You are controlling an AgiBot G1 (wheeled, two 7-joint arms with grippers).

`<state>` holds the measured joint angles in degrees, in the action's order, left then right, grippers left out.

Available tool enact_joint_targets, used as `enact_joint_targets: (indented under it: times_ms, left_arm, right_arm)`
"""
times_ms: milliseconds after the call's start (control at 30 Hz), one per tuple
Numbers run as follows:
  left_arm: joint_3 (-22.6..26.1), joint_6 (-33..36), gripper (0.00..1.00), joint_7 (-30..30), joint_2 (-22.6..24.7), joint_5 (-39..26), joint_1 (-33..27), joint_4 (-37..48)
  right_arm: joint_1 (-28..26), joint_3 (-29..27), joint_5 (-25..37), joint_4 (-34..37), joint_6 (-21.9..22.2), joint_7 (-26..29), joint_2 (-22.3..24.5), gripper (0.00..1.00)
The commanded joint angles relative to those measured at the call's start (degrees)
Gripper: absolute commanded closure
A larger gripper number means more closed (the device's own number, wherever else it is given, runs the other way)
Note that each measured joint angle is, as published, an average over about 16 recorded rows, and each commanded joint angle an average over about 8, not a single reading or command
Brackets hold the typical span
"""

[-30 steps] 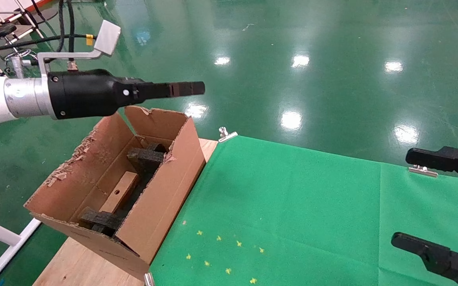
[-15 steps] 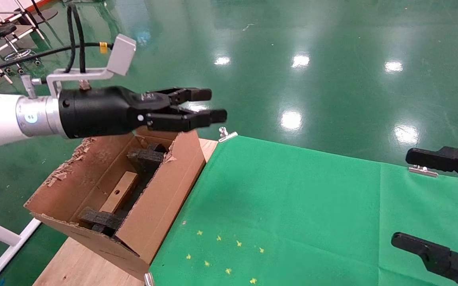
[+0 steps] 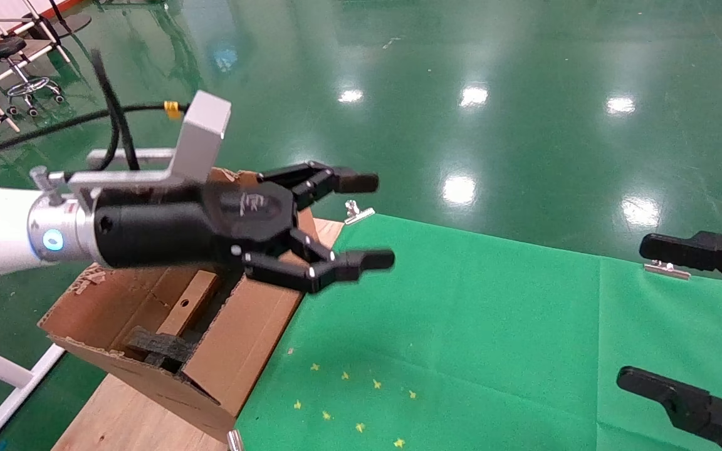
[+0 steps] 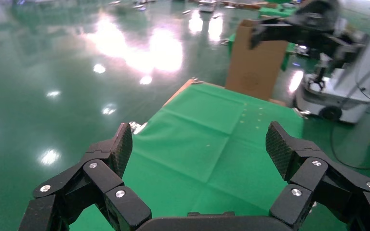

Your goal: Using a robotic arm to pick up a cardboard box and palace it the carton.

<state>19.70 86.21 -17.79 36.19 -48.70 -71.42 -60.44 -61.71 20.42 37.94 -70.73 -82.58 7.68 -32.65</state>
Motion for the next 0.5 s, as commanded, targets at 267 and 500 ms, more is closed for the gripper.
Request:
enact_joint_targets:
  times_ms: [267,500]
  left_arm:
    - [-2.73,-0.38,0.00,5.21,-0.86,5.07,7.30,-9.74]
    - [-4.03,-0.53,0.00,7.46,-1.27,7.59,10.90,-14.51]
  right_arm:
    - [0.00,0.00,0.00,0.00,0.00,0.00,0.00,0.00]
    - [0.01,0.00,0.00,0.01,0.01,0.00,0.01,0.00]
